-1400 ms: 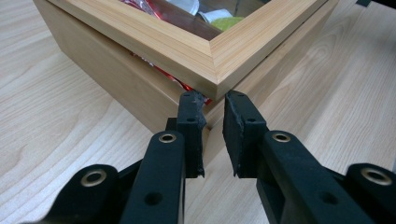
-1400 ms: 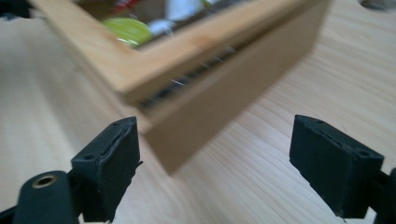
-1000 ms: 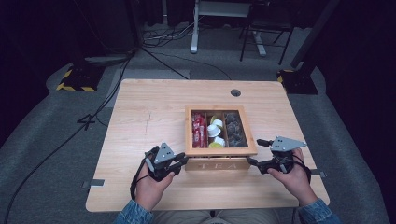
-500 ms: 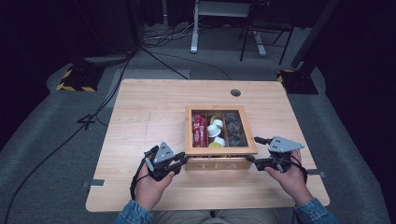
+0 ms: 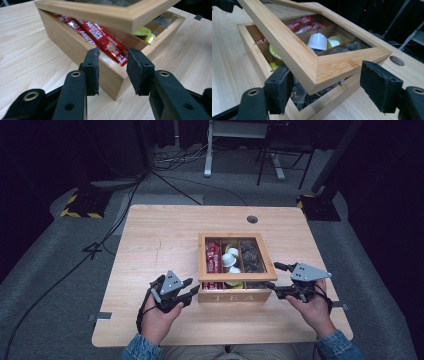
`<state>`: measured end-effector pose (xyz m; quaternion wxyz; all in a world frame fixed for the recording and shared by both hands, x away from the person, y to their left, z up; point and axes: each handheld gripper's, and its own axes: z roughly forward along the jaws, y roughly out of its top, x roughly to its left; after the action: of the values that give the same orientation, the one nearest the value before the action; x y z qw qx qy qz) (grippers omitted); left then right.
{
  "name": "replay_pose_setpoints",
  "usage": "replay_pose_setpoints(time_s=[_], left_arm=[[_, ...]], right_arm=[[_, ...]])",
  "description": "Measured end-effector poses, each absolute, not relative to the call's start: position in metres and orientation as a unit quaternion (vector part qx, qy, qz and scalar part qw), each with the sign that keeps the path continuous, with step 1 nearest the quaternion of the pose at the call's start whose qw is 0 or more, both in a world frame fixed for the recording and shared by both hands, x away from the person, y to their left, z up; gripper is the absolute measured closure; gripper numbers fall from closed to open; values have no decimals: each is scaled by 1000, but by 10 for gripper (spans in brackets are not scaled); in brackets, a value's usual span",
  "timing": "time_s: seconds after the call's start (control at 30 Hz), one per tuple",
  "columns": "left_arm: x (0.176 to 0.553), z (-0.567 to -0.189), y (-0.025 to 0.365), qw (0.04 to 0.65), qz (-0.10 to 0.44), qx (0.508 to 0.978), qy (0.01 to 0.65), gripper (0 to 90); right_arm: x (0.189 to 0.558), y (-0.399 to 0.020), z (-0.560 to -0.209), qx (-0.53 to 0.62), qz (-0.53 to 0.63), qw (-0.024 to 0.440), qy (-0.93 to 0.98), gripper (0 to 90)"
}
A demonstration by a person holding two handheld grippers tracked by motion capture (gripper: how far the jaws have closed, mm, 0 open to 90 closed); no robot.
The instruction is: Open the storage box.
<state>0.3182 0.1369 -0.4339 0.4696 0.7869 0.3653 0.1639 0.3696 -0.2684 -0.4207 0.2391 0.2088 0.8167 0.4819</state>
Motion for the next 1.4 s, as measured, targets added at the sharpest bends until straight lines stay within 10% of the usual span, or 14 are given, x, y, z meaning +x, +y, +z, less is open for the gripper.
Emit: replay_pose_setpoints(time_s=[1.4], left_arm=[[319, -468, 209, 377, 218, 770, 467, 424]], right_arm=[[440, -263, -331, 181, 525, 193, 809, 482]])
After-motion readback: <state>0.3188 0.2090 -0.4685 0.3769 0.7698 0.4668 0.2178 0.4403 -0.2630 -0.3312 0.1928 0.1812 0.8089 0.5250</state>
